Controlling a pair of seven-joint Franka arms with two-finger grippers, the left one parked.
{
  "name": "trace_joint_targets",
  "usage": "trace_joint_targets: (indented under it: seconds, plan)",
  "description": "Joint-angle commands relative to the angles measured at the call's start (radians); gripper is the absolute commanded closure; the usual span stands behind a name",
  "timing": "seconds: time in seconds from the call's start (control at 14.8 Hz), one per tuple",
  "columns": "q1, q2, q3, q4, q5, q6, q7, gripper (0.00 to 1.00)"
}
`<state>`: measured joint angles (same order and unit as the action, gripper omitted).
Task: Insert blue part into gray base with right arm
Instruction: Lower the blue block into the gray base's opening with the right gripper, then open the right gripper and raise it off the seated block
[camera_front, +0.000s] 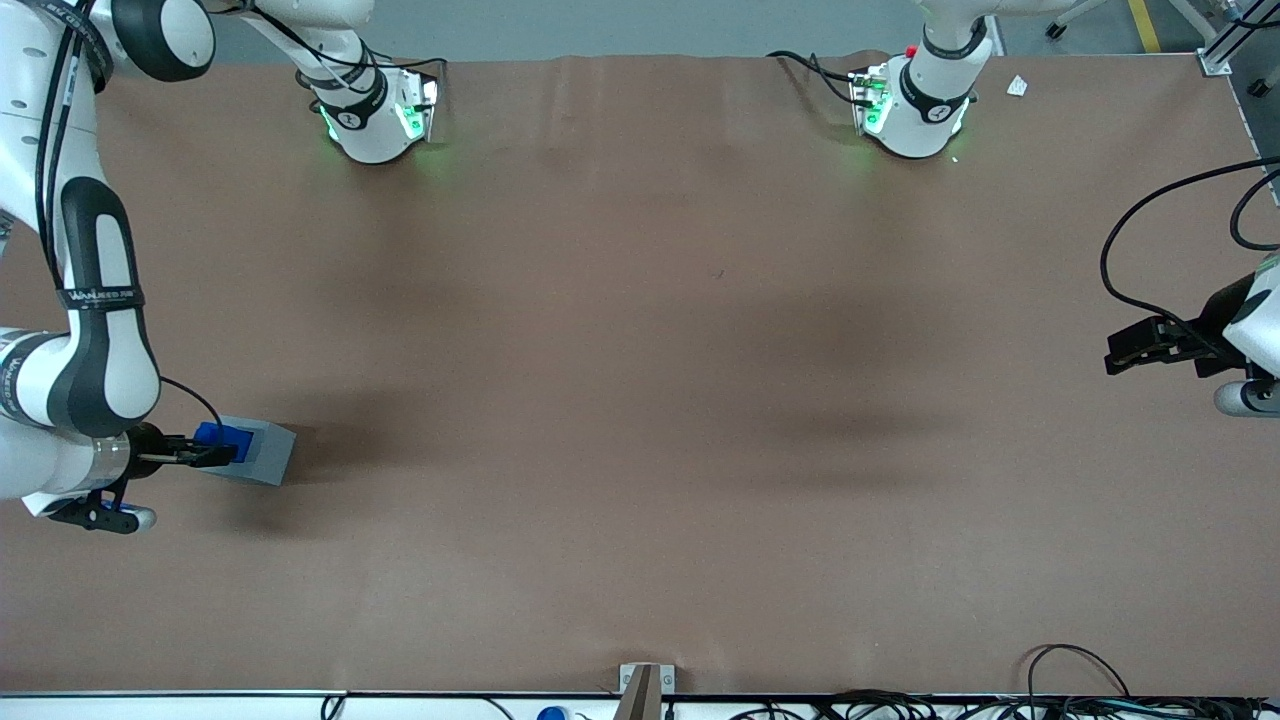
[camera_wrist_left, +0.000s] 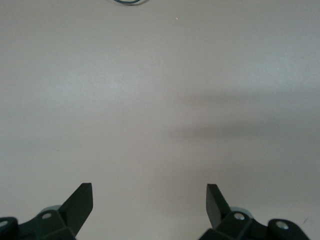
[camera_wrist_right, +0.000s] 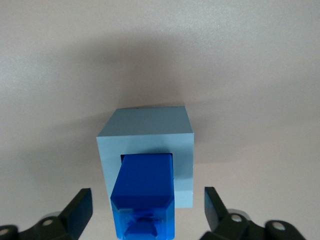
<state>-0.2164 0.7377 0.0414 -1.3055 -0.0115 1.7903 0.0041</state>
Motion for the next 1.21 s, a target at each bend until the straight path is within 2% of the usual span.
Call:
trace_joint_targets:
  seconds: [0.0, 0.61, 0.88, 1.15]
  plan:
    - [-0.005, -0.006, 0.012, -0.002, 0.007, 0.0, 0.011, 0.0]
    - [0.005, -0.106, 0.018, 0.025, 0.001, 0.0, -0.001, 0.0]
    - [0.029, -0.236, 0.023, 0.023, 0.013, -0.009, -0.001, 0.0]
    - [0.037, -0.395, 0.021, -0.015, 0.015, -0.12, 0.007, 0.0]
